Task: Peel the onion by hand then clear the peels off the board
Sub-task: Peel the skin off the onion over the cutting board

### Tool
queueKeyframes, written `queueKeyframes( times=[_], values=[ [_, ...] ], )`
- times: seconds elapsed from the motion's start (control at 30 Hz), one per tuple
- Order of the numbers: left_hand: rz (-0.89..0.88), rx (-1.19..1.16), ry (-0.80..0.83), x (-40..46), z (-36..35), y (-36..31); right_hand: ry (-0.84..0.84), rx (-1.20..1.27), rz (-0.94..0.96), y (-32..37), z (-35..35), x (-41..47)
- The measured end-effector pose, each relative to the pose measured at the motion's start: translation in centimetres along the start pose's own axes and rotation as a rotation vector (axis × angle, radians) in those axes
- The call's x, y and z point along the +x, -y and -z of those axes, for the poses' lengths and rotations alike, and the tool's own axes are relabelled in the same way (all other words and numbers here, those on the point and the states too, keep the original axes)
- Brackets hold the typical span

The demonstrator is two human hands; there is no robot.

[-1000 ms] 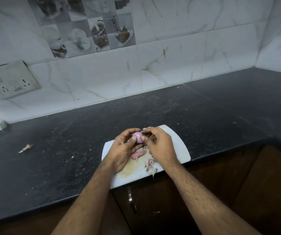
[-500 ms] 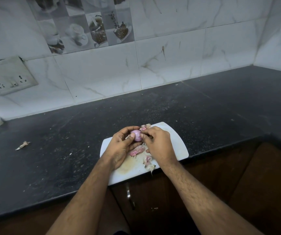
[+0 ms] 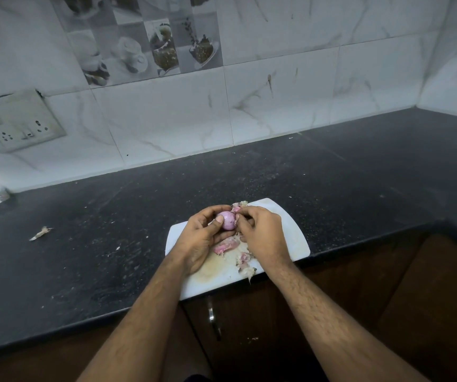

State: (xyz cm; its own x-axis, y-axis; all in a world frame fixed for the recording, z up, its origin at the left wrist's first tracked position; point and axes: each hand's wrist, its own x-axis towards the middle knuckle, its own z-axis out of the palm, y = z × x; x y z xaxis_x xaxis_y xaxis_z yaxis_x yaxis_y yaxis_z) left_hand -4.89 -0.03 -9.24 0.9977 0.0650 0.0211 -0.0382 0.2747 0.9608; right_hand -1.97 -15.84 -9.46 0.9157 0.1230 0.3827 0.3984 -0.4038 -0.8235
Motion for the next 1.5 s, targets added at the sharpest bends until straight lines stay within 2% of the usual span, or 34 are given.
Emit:
queueKeyframes(
  times=[0.3, 0.53, 0.7, 0.87, 1.13, 1.5],
  values=[
    [-0.004, 0.018, -0.017, 0.1, 0.1, 0.2, 0.011, -0.004, 0.046, 0.5, 0.2, 0.0],
    [0.0, 0.036, 0.012, -0.2, 0.1, -0.1, -0.009, -0.049, 0.042, 0.0, 0.1, 0.1],
    [0.015, 0.037, 0.015, -0.2, 0.2, -0.2, -0.062, -0.014, -0.038, -0.4, -0.2, 0.3],
    [-0.032, 0.017, 0.006, -0.2, 0.1, 0.0, -0.042, -0.058, -0.007, -0.1, 0.1, 0.4],
    [-0.065, 0.01, 0.029, -0.2, 0.1, 0.3, -0.009, 0.064, 0.06, -0.2, 0.0, 0.3],
    [-0.065, -0.005, 0.01, -0.1, 0.1, 0.2, -0.01, 0.073, 0.01, -0.5, -0.1, 0.2]
  ],
)
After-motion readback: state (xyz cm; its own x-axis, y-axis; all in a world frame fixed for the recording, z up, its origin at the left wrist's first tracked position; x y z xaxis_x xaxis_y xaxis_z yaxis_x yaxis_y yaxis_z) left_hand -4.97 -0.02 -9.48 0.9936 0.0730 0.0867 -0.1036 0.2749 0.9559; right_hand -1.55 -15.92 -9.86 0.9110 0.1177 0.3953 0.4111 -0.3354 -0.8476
